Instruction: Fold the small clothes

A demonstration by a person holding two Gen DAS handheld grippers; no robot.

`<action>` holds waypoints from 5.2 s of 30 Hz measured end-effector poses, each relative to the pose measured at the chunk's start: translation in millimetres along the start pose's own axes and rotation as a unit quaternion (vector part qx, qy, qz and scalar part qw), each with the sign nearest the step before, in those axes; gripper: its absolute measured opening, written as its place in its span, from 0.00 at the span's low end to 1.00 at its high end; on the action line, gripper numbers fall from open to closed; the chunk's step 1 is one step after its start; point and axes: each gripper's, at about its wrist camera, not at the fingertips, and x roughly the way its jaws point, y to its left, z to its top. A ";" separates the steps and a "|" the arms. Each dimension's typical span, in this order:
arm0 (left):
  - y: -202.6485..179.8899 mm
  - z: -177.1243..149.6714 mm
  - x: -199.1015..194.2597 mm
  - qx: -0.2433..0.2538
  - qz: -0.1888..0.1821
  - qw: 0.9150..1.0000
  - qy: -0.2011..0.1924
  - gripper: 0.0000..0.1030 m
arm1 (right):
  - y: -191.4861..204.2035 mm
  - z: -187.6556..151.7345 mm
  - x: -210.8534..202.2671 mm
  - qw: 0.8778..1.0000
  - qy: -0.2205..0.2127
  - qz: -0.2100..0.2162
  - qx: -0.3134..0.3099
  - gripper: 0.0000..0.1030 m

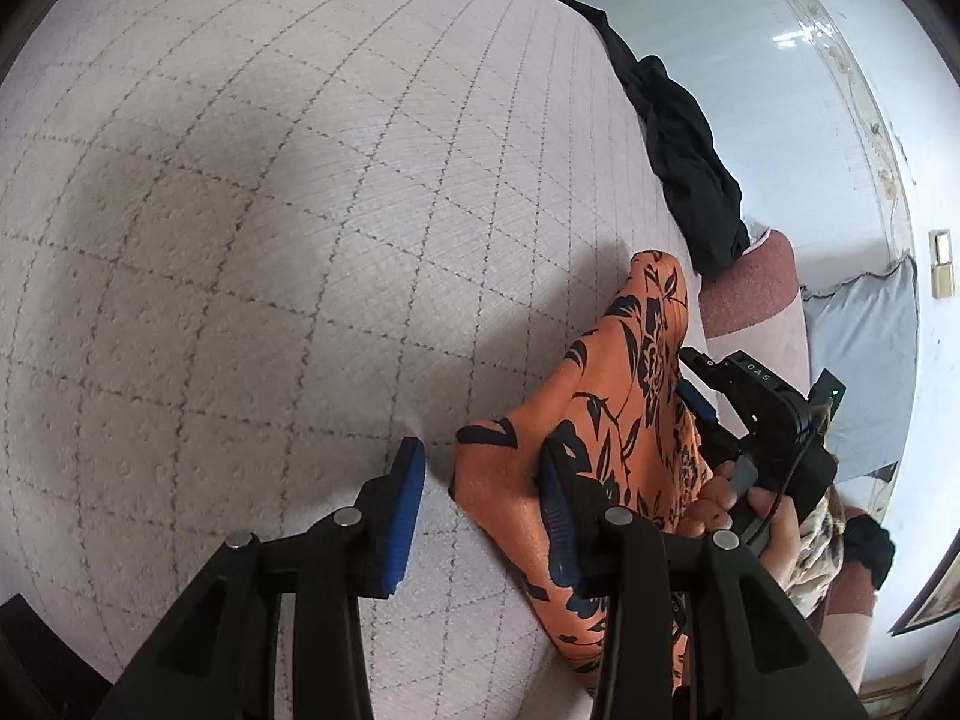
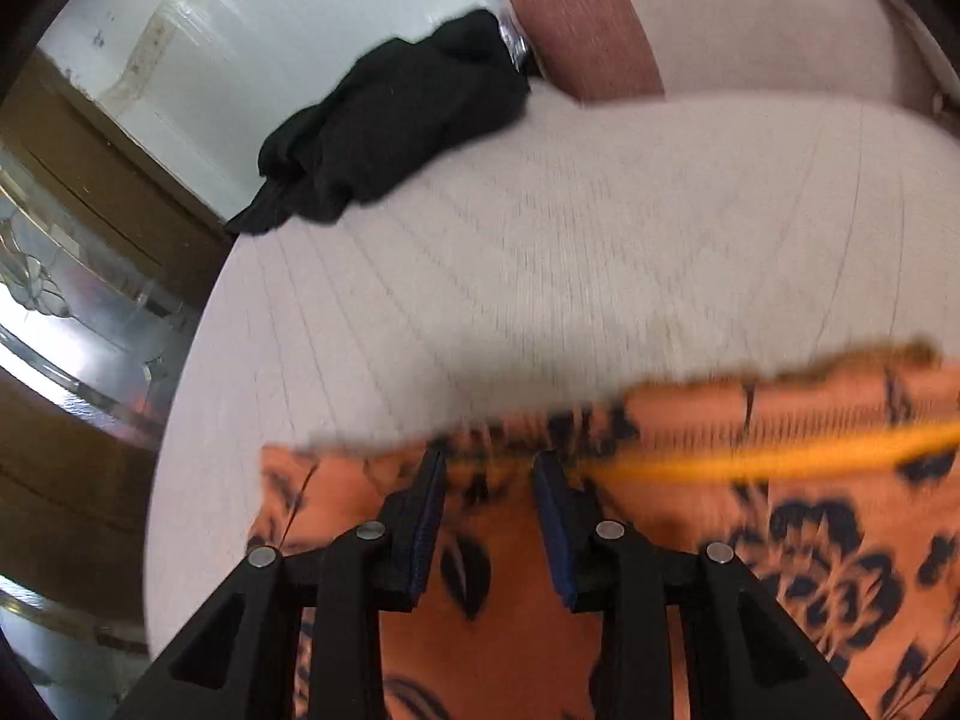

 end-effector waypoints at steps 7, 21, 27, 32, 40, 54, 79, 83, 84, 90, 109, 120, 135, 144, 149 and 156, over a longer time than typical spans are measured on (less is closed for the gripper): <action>3.2 -6.3 -6.7 0.010 0.007 1.000 -0.003 0.39 | 52.2 -19.3 -43.2 0.991 0.011 0.091 -0.096 0.34; 3.6 -11.8 -8.4 -0.003 -0.019 1.000 0.004 0.51 | 92.8 -47.3 -23.4 0.981 0.109 0.009 -0.163 0.43; -16.9 -23.1 4.0 0.045 -0.040 0.998 0.001 0.61 | 78.1 -38.4 -65.8 0.987 0.067 0.007 -0.146 0.63; -26.3 -21.5 21.2 0.073 -0.049 0.996 -0.003 0.37 | 32.3 -42.4 -105.8 0.996 0.021 0.024 -0.086 0.63; -55.9 -33.1 13.2 0.168 -0.049 0.983 -0.059 0.22 | -55.7 -65.1 -133.2 0.999 0.002 0.026 -0.023 0.39; -172.5 -176.3 45.8 0.506 -0.041 0.858 -0.075 0.15 | -154.0 -25.9 -172.7 0.994 0.035 0.092 0.044 0.70; -158.8 -178.6 53.7 0.514 -0.060 0.855 -0.028 0.14 | -106.1 8.5 -67.4 0.970 0.067 0.231 0.027 0.17; -168.0 -186.5 55.8 0.512 -0.080 0.855 -0.011 0.14 | -93.8 5.2 -92.0 0.984 0.028 0.172 -0.044 0.14; -172.3 -191.3 56.2 0.517 -0.087 0.852 -0.009 0.14 | -99.0 4.4 -101.9 0.985 0.018 0.165 -0.048 0.14; -206.7 -240.5 61.0 0.555 -0.139 0.820 0.012 0.14 | -146.1 8.1 -154.8 0.990 -0.032 0.128 -0.046 0.14; -253.9 -323.9 124.9 0.616 -0.164 0.753 0.162 0.29 | -340.8 -15.6 -151.0 0.989 0.012 0.087 0.116 0.20; -231.7 -221.7 47.7 0.600 -0.195 0.771 0.088 0.61 | -313.5 -43.3 -242.5 0.995 -0.031 0.065 0.073 0.21; -175.6 -226.9 106.5 0.611 0.025 0.780 0.130 0.62 | -241.2 -147.9 -213.3 0.996 0.073 -0.006 -0.040 0.20; -171.4 -198.1 86.7 0.560 -0.013 0.820 0.120 0.61 | -215.6 -99.0 -233.1 0.997 0.066 -0.024 -0.038 0.19; -183.3 -195.1 70.2 0.564 -0.026 0.823 0.063 0.61 | -220.1 -67.8 -221.3 0.998 0.034 -0.057 0.001 0.19; -190.9 -200.2 82.5 0.568 -0.003 0.821 0.059 0.61 | -231.6 -26.2 -173.4 0.995 0.023 -0.091 0.044 0.19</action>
